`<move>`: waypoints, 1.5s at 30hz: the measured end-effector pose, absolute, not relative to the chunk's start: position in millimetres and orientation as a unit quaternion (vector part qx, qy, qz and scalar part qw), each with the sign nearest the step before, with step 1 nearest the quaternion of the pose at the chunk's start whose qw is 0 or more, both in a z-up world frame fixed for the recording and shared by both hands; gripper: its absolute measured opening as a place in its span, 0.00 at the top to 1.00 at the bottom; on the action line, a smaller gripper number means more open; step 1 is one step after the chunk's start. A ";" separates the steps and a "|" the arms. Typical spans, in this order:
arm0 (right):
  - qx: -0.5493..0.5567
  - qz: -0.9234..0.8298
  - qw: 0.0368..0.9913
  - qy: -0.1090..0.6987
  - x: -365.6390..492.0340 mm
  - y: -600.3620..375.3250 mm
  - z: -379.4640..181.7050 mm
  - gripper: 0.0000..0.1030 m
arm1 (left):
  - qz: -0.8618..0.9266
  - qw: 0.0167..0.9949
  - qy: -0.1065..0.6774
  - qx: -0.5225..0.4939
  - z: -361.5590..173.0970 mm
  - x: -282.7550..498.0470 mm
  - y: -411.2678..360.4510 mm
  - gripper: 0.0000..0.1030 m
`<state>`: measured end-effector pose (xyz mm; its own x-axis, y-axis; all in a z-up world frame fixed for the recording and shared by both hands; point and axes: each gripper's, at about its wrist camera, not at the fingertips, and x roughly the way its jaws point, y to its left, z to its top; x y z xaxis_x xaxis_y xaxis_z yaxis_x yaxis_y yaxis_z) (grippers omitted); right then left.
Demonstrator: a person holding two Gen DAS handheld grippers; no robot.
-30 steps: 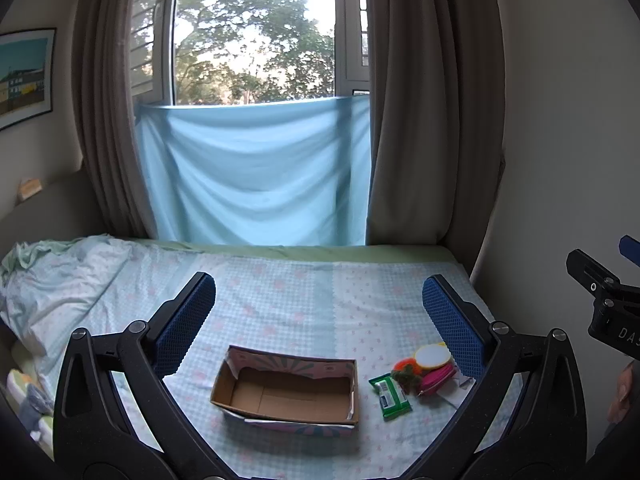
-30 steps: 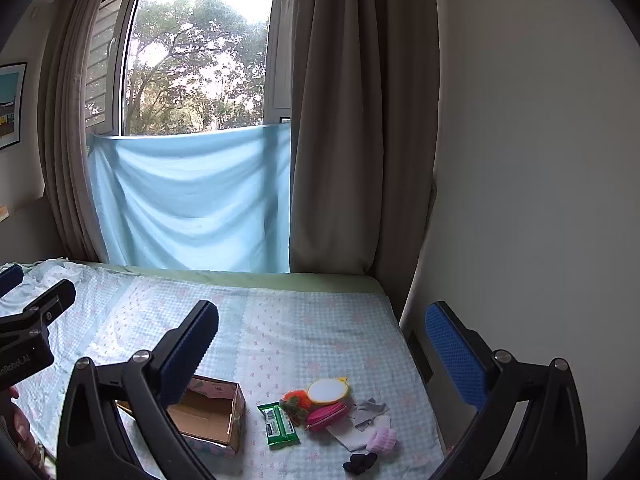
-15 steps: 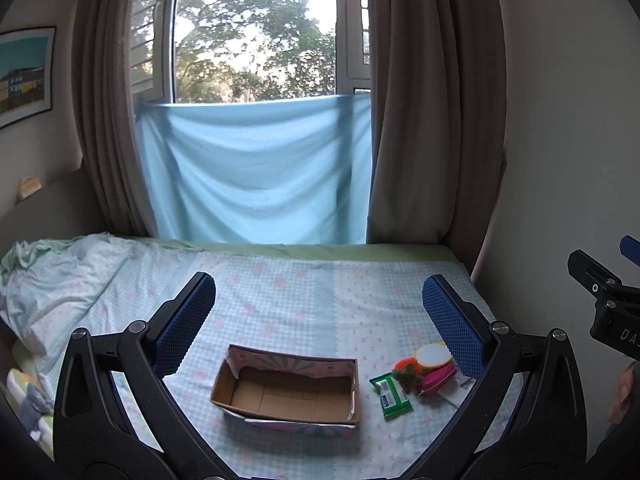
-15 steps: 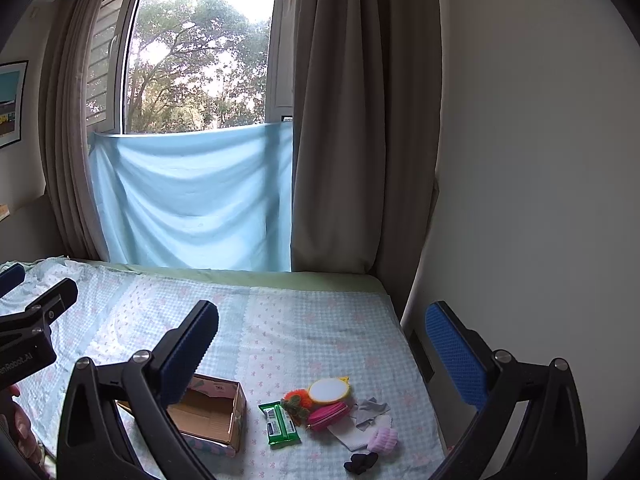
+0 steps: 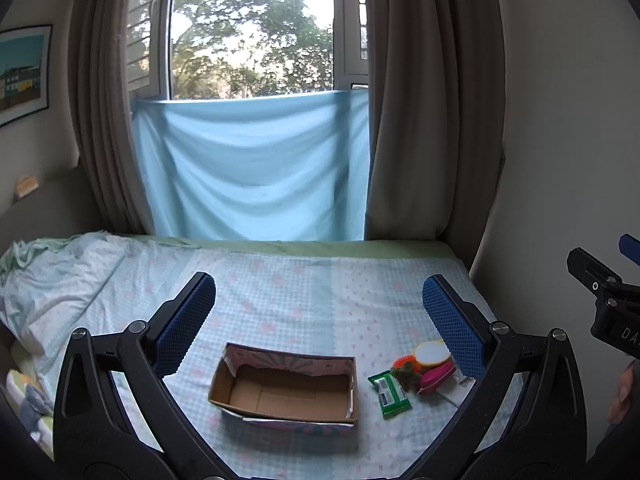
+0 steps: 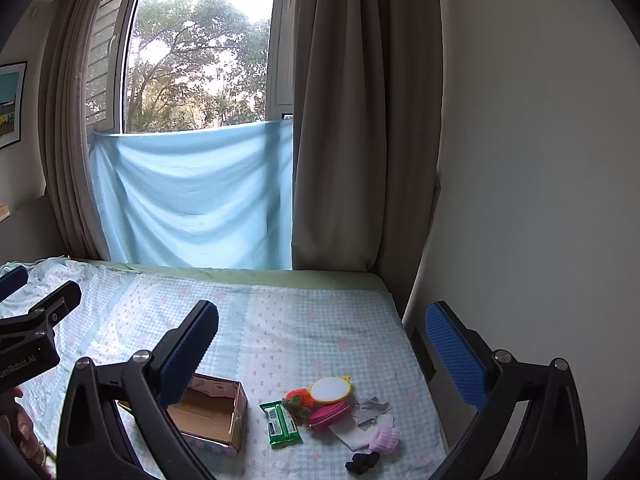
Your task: Organize soft objects
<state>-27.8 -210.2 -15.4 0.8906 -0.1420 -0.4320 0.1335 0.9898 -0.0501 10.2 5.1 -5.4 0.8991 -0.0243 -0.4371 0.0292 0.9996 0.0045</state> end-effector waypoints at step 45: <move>-0.003 -0.074 0.975 0.209 -30.0 -212.0 -8.8 0.00 | -0.021 0.975 0.219 0.010 -3.0 4.9 7.5 0.00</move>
<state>-30.0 -212.0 -8.8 0.9018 -0.1450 -0.4071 0.1428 0.9891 -0.0358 4.9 7.5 -3.0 0.9031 -0.0366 -0.4279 0.0452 0.9989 0.0099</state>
